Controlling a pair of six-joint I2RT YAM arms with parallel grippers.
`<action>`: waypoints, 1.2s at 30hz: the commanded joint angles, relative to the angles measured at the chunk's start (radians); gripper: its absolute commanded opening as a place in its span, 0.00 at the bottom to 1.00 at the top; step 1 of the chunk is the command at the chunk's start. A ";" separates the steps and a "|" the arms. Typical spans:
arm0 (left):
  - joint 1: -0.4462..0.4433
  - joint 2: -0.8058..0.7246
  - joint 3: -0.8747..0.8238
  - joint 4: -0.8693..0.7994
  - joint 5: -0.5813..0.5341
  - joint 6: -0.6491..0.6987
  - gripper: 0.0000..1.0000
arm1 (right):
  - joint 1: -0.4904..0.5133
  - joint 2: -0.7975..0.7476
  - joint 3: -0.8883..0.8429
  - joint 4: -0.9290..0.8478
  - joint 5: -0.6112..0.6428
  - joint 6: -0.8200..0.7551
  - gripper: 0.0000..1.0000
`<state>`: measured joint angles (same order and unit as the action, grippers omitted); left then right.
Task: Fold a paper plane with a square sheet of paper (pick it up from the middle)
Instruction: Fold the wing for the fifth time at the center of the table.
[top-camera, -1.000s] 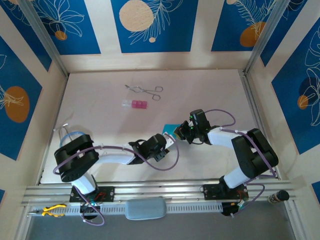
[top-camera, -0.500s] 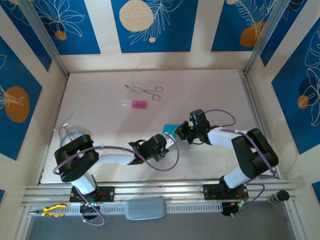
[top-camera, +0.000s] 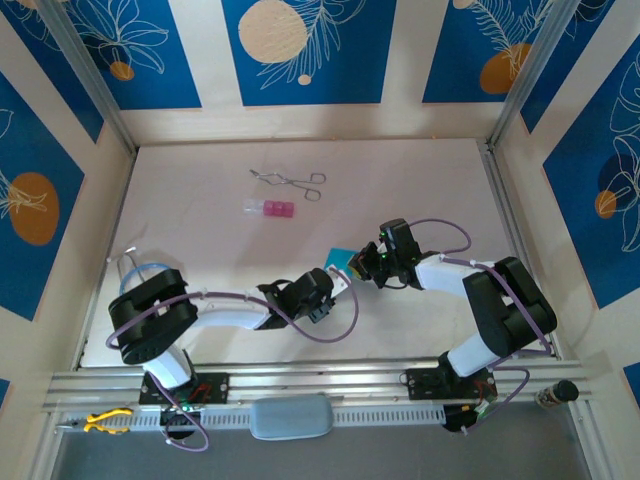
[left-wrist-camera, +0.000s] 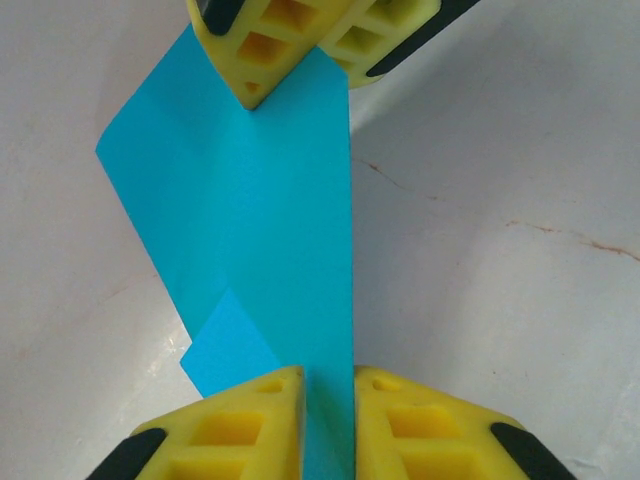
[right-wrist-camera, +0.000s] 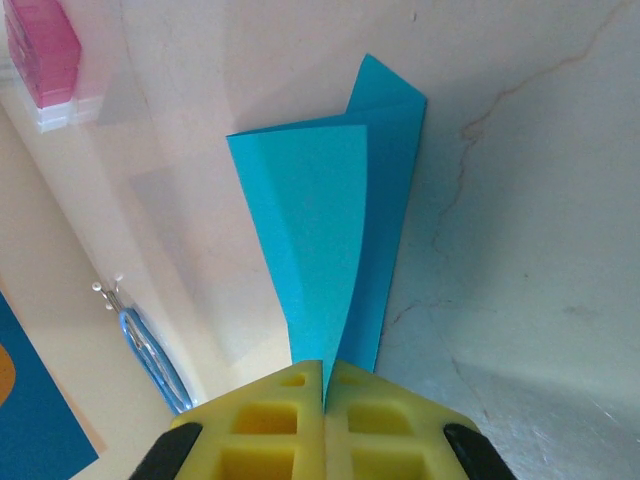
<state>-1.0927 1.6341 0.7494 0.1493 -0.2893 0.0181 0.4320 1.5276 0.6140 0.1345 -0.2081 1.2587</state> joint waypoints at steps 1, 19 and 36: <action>-0.012 0.018 0.039 -0.012 0.001 -0.004 0.22 | 0.007 -0.027 0.004 -0.026 0.003 -0.008 0.01; -0.012 0.025 0.037 0.000 -0.011 0.003 0.23 | 0.007 -0.028 0.007 -0.025 -0.002 -0.007 0.01; -0.010 0.034 0.039 0.008 0.026 -0.024 0.11 | 0.007 -0.044 0.023 -0.081 0.007 -0.061 0.08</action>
<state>-1.0939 1.6474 0.7662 0.1566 -0.2848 0.0170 0.4328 1.5154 0.6144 0.1116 -0.2081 1.2407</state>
